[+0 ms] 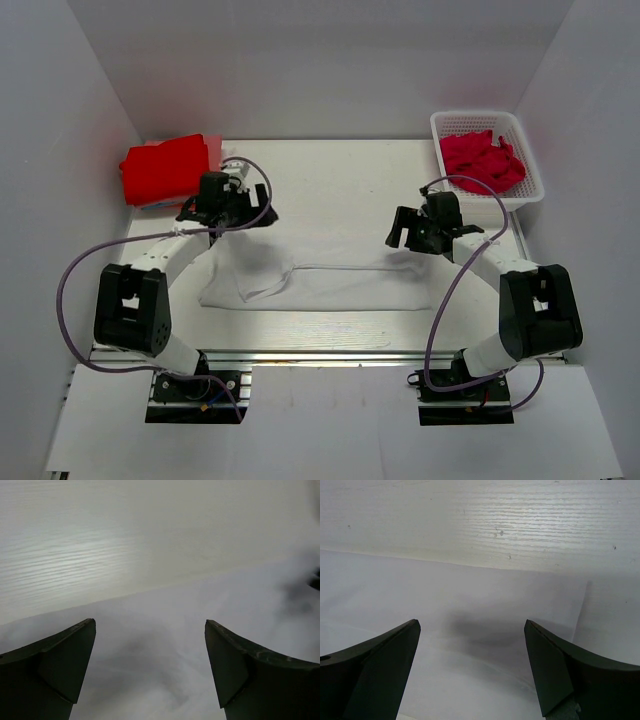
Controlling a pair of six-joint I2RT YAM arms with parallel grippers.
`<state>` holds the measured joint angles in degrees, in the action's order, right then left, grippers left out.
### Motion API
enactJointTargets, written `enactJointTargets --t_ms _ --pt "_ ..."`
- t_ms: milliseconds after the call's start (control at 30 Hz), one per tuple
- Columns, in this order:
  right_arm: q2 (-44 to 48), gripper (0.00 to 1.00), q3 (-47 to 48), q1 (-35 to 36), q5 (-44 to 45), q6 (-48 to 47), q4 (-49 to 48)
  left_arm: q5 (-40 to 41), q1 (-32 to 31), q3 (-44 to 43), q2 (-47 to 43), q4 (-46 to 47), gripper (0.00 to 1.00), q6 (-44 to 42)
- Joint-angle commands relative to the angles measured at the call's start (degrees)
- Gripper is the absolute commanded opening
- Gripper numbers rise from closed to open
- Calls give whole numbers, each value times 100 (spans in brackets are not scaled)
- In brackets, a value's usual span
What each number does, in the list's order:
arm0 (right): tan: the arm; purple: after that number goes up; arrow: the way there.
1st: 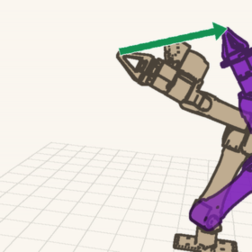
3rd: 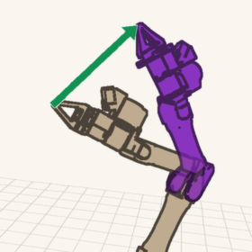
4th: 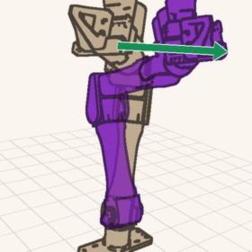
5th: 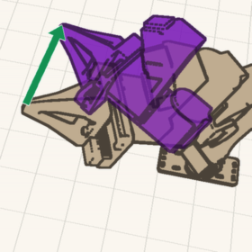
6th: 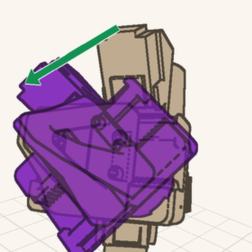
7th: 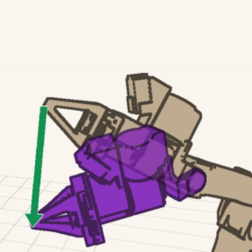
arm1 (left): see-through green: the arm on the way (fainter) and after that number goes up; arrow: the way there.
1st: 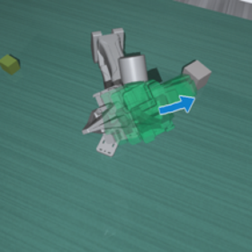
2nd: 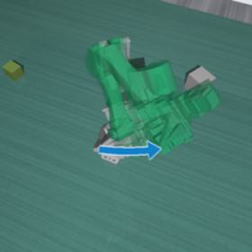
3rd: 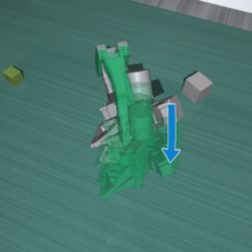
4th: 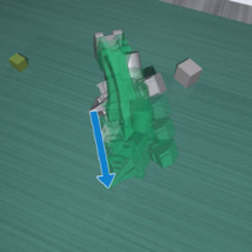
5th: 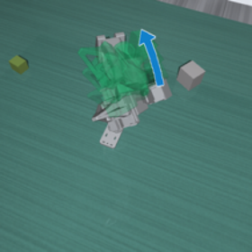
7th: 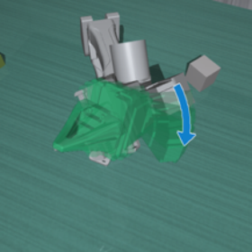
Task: Fold and stack the t-shirts
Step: Fold the other side of the tshirt into a rectangle, then rotate the tshirt 90 degrees
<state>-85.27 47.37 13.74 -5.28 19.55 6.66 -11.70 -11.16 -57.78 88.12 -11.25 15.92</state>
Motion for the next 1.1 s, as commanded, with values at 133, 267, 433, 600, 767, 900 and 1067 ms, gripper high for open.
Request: enactJointTargets --t_ms 133,267,433,600,767,900,1067 --pt "125 90 -26 6 -193 -65 -156 -3882 -720 908 285 1642 100 16" --pt "64 90 -35 -3 -245 -22 -156 -4350 -949 1277 416 2135 100 7" --pt "29 90 -70 -11 -290 -13 -208 -4111 -950 1462 951 2099 100 -45" --pt "11 90 -114 -11 -254 -13 -226 -4208 -950 1577 1681 2539 100 7" --pt "37 90 -150 -11 -123 -13 -200 -4621 -950 1699 2043 3066 100 139" --pt "72 90 -88 6 53 -4 -226 -4088 -950 1411 1482 2063 100 -325" --pt "81 90 78 6 211 198 -480 -2470 -1002 215 866 475 100 -644"
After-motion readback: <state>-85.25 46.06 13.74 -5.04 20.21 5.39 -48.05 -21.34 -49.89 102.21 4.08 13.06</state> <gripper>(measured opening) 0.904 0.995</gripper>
